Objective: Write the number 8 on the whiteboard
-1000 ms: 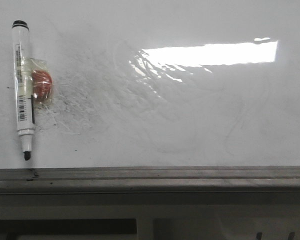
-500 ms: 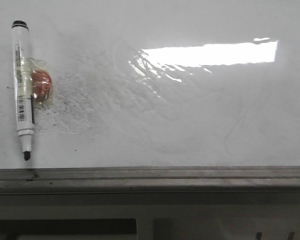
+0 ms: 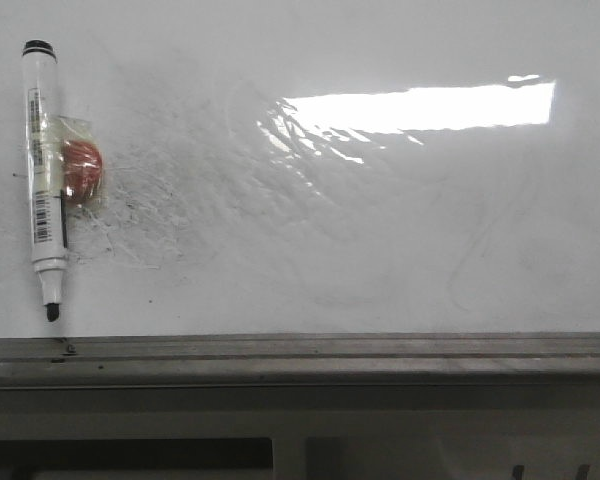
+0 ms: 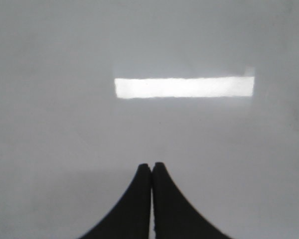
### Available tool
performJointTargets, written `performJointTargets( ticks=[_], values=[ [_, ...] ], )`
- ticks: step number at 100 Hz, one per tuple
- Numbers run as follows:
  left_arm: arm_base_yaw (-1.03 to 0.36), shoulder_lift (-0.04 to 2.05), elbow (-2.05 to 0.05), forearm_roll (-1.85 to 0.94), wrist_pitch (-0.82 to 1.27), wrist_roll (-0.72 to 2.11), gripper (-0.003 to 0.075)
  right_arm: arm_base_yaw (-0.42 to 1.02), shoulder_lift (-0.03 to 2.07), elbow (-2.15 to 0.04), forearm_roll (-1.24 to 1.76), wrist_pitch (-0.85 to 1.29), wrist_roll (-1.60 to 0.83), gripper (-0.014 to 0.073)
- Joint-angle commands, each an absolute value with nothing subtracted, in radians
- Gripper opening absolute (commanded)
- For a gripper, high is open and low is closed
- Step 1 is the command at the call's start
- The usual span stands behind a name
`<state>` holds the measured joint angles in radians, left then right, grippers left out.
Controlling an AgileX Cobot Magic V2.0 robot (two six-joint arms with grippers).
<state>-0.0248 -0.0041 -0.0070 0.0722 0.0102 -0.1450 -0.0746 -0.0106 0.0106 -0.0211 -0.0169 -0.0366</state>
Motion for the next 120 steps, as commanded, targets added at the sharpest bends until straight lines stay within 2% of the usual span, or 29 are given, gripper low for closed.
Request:
performJointTargets(
  ticks=[1,17,34,51,56,61,73,80,85,101,120],
  values=[
    [-0.029,-0.029,0.004,0.062,-0.084,-0.148,-0.0021,-0.075,-0.032,-0.030,-0.019,-0.084,-0.035,-0.0063],
    [-0.029,0.037,-0.114,0.067,0.054,-0.148,-0.0021,-0.075,-0.007,-0.142,0.065,0.066,-0.025,-0.0063],
    [-0.029,0.166,-0.214,0.066,0.064,-0.148,-0.0020,-0.075,0.123,-0.284,0.117,0.353,-0.025,-0.0063],
    [-0.029,0.245,-0.228,0.152,0.056,-0.148,-0.0014,-0.075,0.224,-0.315,0.117,0.382,-0.025,-0.0063],
    [-0.029,0.258,-0.228,0.160,0.047,-0.148,0.0023,-0.075,0.229,-0.315,0.115,0.382,-0.025,-0.0063],
    [-0.029,0.267,-0.228,0.160,0.034,-0.148,0.0097,-0.075,0.231,-0.315,0.115,0.382,-0.025,-0.0063],
    [-0.029,0.285,-0.228,0.156,-0.042,-0.148,0.0377,-0.068,0.231,-0.313,0.115,0.351,-0.025,-0.0063],
    [-0.029,0.302,-0.228,0.145,-0.104,-0.148,0.0482,-0.049,0.231,-0.313,0.115,0.349,-0.025,-0.0063],
    [-0.029,0.314,-0.228,0.140,-0.147,-0.148,0.0501,-0.039,0.231,-0.313,0.115,0.351,-0.025,-0.0063],
    [-0.041,0.366,-0.228,0.150,-0.338,-0.240,0.0491,-0.038,0.233,-0.313,0.117,0.367,-0.025,-0.0063],
    [-0.218,0.458,-0.228,0.338,-0.380,-0.384,0.0491,-0.038,0.233,-0.313,0.117,0.373,-0.025,-0.0063]
  ],
)
